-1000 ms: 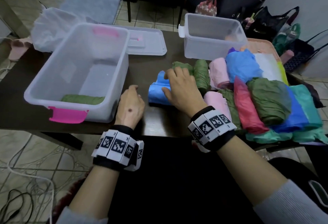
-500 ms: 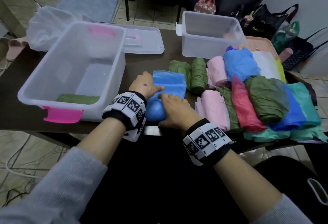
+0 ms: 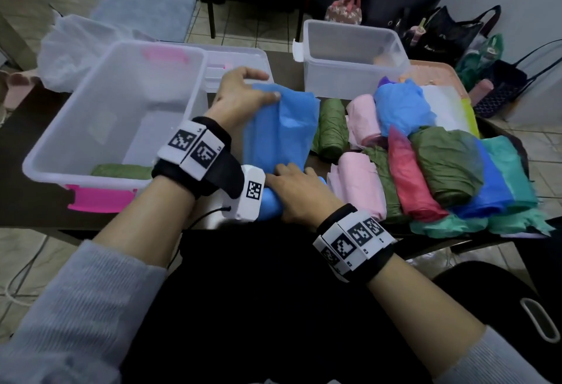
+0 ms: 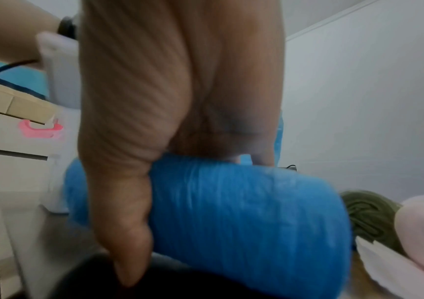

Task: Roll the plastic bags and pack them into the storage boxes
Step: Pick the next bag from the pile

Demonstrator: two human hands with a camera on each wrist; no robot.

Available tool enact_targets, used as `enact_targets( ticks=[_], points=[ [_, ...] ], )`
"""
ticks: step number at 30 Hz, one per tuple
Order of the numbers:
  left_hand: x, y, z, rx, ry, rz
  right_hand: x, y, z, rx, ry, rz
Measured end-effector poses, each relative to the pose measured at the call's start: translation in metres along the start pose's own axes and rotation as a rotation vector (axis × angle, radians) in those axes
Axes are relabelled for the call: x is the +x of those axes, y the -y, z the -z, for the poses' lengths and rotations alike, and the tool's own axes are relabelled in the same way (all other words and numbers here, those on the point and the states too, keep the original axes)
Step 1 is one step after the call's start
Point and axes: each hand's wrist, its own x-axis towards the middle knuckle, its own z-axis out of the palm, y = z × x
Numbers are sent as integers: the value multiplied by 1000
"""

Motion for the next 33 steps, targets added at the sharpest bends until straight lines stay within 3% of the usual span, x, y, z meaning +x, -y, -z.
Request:
enact_targets(
  ticks=[2, 4, 6, 7, 9, 12, 15, 20, 33],
  points=[
    [4, -9, 2, -81, -30, -56, 2, 1, 0, -4, 4, -13],
    [6, -14, 2, -14, -132, -158, 5, 1, 0, 5, 29, -27],
    [2, -15, 2, 310, -275, -326, 7, 0, 1, 37, 71, -47],
    [-1, -14, 1, 475, -278, -407, 8, -1, 1, 53, 87, -53],
    [-6, -6, -5, 716, -39, -440, 9, -2, 1, 70, 104, -52],
    [-7, 27, -21, 1024, 467, -232, 9, -4, 0, 61, 105, -47],
    [-2, 55, -25, 1147, 689, -57, 9, -5, -1, 61, 91, -37],
    [-2, 65, -17, 1150, 779, -25, 11, -7, -2, 128, 129, -8],
    [-3, 71, -18, 1169, 759, -42, 8, -8, -4, 272, 107, -23]
  ],
)
